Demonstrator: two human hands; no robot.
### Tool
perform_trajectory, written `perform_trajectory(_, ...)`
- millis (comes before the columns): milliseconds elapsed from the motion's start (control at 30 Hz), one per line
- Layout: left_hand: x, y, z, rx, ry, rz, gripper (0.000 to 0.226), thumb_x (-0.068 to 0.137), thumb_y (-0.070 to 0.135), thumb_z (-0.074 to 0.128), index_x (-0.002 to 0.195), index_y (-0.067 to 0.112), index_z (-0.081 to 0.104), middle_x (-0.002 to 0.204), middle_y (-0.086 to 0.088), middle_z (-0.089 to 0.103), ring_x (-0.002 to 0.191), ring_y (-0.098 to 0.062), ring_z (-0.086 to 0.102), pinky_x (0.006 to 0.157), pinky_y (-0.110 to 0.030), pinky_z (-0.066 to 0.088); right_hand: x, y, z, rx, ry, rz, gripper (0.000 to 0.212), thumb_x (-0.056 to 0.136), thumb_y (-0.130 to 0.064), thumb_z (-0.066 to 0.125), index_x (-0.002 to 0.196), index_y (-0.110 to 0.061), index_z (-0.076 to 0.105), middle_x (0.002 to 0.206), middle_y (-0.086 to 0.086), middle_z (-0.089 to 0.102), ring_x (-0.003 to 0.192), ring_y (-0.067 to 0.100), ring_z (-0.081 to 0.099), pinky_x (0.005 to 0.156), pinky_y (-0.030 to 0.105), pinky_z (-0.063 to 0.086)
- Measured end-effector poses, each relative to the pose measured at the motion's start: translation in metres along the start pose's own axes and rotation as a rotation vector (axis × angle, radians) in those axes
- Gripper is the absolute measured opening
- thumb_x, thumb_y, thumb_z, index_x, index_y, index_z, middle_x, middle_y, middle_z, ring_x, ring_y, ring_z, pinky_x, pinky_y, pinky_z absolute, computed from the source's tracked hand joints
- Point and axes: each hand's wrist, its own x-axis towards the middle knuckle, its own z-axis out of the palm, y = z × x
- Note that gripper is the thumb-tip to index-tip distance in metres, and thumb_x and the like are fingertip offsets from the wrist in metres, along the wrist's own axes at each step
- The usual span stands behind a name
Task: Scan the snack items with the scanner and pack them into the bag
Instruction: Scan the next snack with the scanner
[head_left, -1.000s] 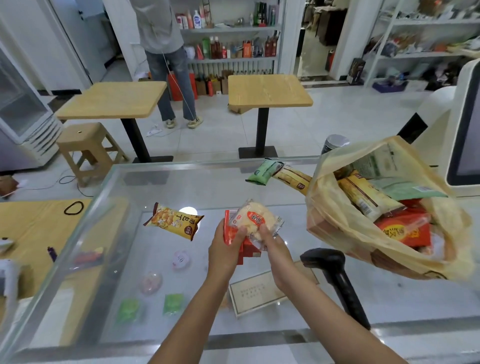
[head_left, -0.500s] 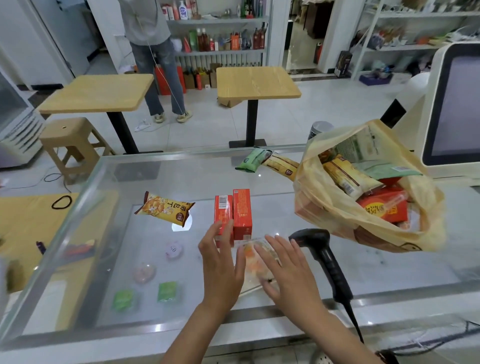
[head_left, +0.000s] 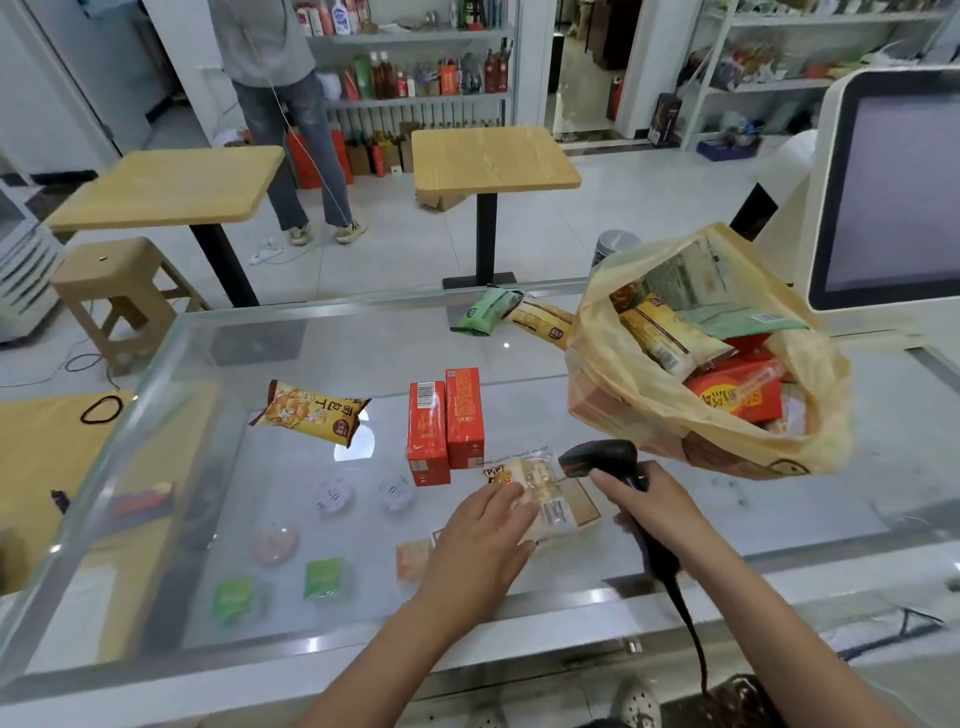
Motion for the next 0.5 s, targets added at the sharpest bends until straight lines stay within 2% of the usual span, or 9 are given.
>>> perform_trajectory(67, 0.003, 0.003, 0.007, 0.041, -0.045, -0.024, 0.042, 0.087, 0.044, 0.037, 0.123, 0.026, 0.050, 0.123, -0.001, 0.063, 0.110, -0.022, 0.061, 0.088, -0.034, 0.051, 0.004, -0.009, -0.005, 0.166, -0.168, 0.054, 0.046, 0.085, -0.046, 0.065, 0.106, -0.005, 0.058, 0.081, 0.013, 0.063, 0.059, 0.021, 0.060, 0.061, 0.038, 0.054)
perform_trajectory(133, 0.006, 0.005, 0.009, 0.059, -0.080, -0.059, 0.046, 0.087, 0.044, 0.036, 0.125, 0.026, 0.055, 0.125, -0.002, 0.062, 0.110, -0.023, 0.061, 0.088, -0.035, 0.051, 0.003, -0.016, -0.008, 0.183, -0.235, 0.080, 0.048, 0.086, -0.049, 0.062, 0.098, -0.003, 0.056, 0.065, 0.008, 0.054, 0.047, 0.017, 0.049, 0.047, 0.028, 0.045)
perform_trajectory(200, 0.010, 0.006, 0.011, 0.059, -0.082, -0.094, 0.048, 0.088, 0.043, 0.036, 0.127, 0.025, 0.058, 0.127, -0.003, 0.061, 0.112, -0.023, 0.061, 0.089, -0.035, 0.051, -0.001, -0.028, -0.013, 0.187, -0.231, 0.105, 0.051, 0.085, -0.056, 0.058, 0.096, -0.005, 0.053, 0.058, 0.004, 0.049, 0.043, 0.014, 0.044, 0.042, 0.023, 0.037)
perform_trajectory(367, 0.015, 0.010, 0.012, 0.049, -0.111, -0.160, 0.050, 0.090, 0.041, 0.033, 0.134, 0.023, 0.050, 0.133, -0.004, 0.057, 0.118, -0.022, 0.058, 0.092, -0.035, 0.049, -0.020, -0.071, -0.039, 0.242, -0.231, 0.162, 0.074, 0.080, -0.076, 0.041, 0.093, -0.005, 0.057, 0.055, 0.002, 0.048, 0.041, 0.014, 0.041, 0.036, 0.021, 0.034)
perform_trajectory(500, 0.015, 0.013, 0.009, 0.030, -0.114, -0.175, 0.050, 0.090, 0.041, 0.032, 0.133, 0.023, 0.054, 0.136, -0.004, 0.055, 0.121, -0.021, 0.056, 0.095, -0.034, 0.047, -0.038, -0.093, -0.060, 0.088, -0.271, 0.154, 0.079, 0.080, -0.079, 0.035, 0.091, -0.005, 0.058, 0.053, 0.001, 0.045, 0.038, 0.013, 0.038, 0.034, 0.020, 0.031)
